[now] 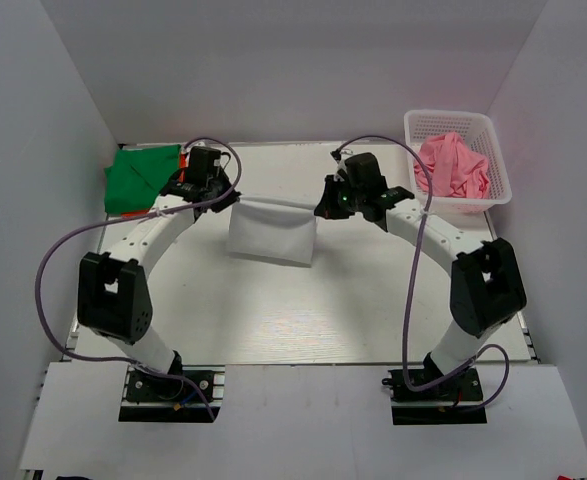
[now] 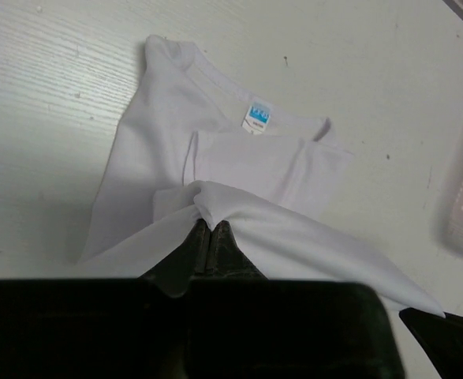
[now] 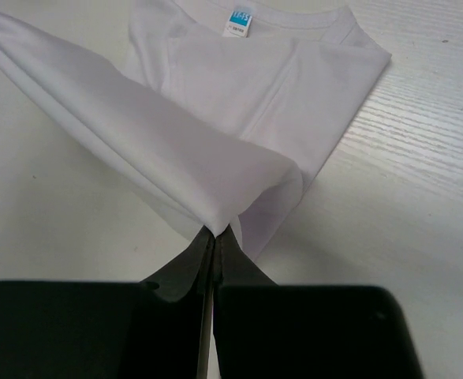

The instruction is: Fold and stack the t-shirts

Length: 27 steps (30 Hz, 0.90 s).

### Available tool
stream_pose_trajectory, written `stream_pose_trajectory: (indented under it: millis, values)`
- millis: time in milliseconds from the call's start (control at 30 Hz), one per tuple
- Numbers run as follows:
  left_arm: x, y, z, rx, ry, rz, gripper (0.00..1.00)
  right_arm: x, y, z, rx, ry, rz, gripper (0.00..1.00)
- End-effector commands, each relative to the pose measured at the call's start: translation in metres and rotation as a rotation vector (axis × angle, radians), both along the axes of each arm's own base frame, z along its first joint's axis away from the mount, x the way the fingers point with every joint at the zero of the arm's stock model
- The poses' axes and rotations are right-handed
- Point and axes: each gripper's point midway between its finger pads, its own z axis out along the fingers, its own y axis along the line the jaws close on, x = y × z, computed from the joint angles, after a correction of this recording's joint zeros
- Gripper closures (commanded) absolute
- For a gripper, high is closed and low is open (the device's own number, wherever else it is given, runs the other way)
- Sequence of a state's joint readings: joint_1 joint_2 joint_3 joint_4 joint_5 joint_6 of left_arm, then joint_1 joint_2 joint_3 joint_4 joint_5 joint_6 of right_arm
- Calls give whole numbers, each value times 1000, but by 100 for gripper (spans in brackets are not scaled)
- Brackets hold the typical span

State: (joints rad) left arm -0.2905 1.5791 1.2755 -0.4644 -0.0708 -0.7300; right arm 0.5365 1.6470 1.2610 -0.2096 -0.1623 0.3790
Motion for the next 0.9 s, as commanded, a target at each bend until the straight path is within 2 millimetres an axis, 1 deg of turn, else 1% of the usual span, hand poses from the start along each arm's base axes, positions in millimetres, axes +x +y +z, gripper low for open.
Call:
stream_pose_trajectory:
  millis: [0, 33, 67, 100, 133, 167, 200, 233, 267, 300, 333, 367, 400, 433, 467, 500, 533, 567, 600, 633, 667, 700, 733, 767, 800, 833, 867]
  values:
    - [26, 17, 8, 55, -33, 75, 100, 24, -2, 11, 33, -11, -8, 100]
    - [32, 15, -6, 64, -4, 74, 100, 32, -2, 1, 27, 9, -16, 100]
    - [40, 15, -3, 69, -15, 83, 100, 37, -2, 3, 32, 5, -17, 100]
    - [46, 19, -5, 71, -10, 94, 100, 41, -5, 0, 32, 12, -26, 100]
    - [49, 18, -10, 75, 3, 93, 100, 46, -7, -1, 38, 15, -32, 100]
    - [57, 16, -7, 72, -7, 94, 100, 54, -7, -7, 38, 27, -36, 100]
    - [63, 15, -21, 80, 20, 93, 100, 57, -8, -10, 38, 36, -36, 100]
    - [68, 16, -26, 75, 30, 92, 100, 60, -6, -16, 48, 51, -26, 100]
    - [70, 15, -32, 80, 48, 92, 100, 64, -7, -16, 53, 55, -29, 100]
    - [79, 16, -41, 78, 66, 93, 100, 69, -6, -31, 45, 83, -24, 100]
    - [80, 16, -49, 86, 94, 92, 100, 71, -5, -35, 60, 103, -10, 100]
    - [87, 12, -45, 77, 87, 86, 100, 76, -4, -33, 66, 99, -10, 100]
    - [89, 12, -49, 79, 93, 85, 100, 81, -1, -46, 70, 131, -7, 100]
    - [93, 16, -61, 82, 106, 94, 100, 89, -2, -44, 80, 125, -11, 100]
    - [97, 11, -61, 66, 103, 79, 100, 93, -3, -45, 85, 131, -19, 100]
    - [98, 10, -66, 66, 104, 79, 100, 102, -1, -53, 80, 136, -33, 100]
    - [103, 14, -66, 55, 106, 82, 100, 107, -4, -55, 80, 138, -51, 100]
    - [109, 15, -70, 43, 104, 80, 100, 112, -7, -63, 69, 145, -71, 100]
    - [110, 13, -73, 37, 104, 73, 100, 120, -9, -62, 75, 140, -87, 100]
    - [113, 16, -76, 27, 104, 75, 100, 123, -9, -63, 77, 146, -102, 100]
    - [117, 10, -70, 4, 87, 57, 100, 125, -12, -70, 65, 152, -117, 100]
    - [122, 7, -72, -9, 78, 46, 97, 131, -15, -71, 64, 149, -141, 100]
    - [125, 4, -75, -11, 74, 28, 96, 133, -18, -74, 60, 155, -153, 100]
    - [126, 0, -73, -23, 67, 4, 93, 135, -19, -77, 54, 156, -165, 100]
    - [129, -4, -75, -37, 58, -9, 83, 139, -23, -80, 52, 160, -184, 100]
    - [130, -6, -75, -34, 55, -28, 73, 140, -24, -81, 47, 157, -190, 100]
    - [130, -8, -75, -43, 57, -39, 54, 144, -28, -80, 47, 152, -203, 92]
